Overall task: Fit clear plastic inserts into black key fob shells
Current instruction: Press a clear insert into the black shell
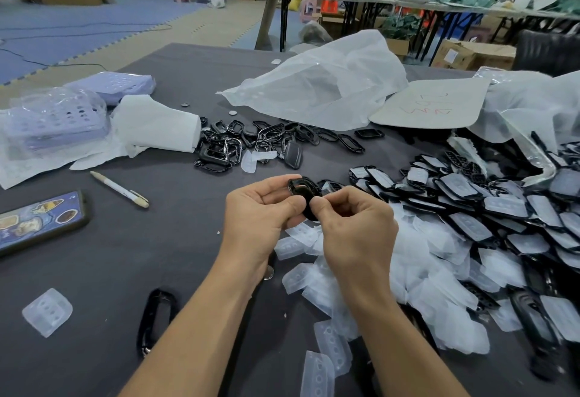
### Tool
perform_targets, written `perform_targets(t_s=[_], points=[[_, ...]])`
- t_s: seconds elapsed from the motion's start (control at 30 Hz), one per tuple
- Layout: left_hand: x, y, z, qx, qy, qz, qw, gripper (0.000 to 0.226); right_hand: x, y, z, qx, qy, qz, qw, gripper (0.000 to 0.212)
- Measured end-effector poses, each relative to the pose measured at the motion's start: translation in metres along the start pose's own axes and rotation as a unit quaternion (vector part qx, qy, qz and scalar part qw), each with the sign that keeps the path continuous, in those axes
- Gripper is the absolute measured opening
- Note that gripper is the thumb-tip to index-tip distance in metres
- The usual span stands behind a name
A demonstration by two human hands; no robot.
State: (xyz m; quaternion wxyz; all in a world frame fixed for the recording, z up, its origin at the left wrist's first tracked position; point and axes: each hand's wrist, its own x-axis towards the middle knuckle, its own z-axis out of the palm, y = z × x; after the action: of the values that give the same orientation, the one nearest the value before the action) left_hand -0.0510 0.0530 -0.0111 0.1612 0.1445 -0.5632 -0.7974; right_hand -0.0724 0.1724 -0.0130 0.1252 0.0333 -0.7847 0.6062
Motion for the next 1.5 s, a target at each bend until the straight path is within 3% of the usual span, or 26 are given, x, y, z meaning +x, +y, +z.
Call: perform_targets(t_s=[0.2,0.57,0.7,0.77,0.87,1.1,1.3,1.5], points=[[-0.001,0.0,0.005,-0.003,0.004,-0.005,1.0,0.031,-0.002,-0.002,0.004,-0.043,0.037,0.004,0.998,0.025],[-0.003,0.002,0.006,0.049,0.025,0.023,0.998,0.033,-0.006,-0.003,0.005,-0.073,0.035,-0.016,0.997,0.027],[-0.002,0.006,0.004,0.026,0.024,-0.004,0.999,0.032,-0.008,-0.003,0.006,-0.088,0.047,-0.068,0.993,0.018],[-0.001,0.009,0.002,0.002,0.019,-0.027,0.999,0.034,-0.007,-0.003,0.006,-0.073,0.013,-0.086,0.994,0.014],[-0.001,0.009,0.001,0.006,0.033,-0.017,0.999,0.034,-0.005,-0.003,0.008,-0.041,-0.048,-0.059,0.996,0.016],[-0.005,0.005,0.006,0.048,0.015,0.026,0.998,0.03,0.005,-0.001,-0.003,0.111,-0.1,0.035,0.988,0.022],[-0.002,0.003,0.003,0.006,0.037,-0.008,0.999,0.034,0.005,-0.003,-0.001,0.122,-0.134,0.073,0.981,0.026],[0.001,0.004,0.002,0.081,0.056,0.025,0.995,0.033,0.002,-0.005,-0.003,0.065,-0.112,0.041,0.991,0.016]])
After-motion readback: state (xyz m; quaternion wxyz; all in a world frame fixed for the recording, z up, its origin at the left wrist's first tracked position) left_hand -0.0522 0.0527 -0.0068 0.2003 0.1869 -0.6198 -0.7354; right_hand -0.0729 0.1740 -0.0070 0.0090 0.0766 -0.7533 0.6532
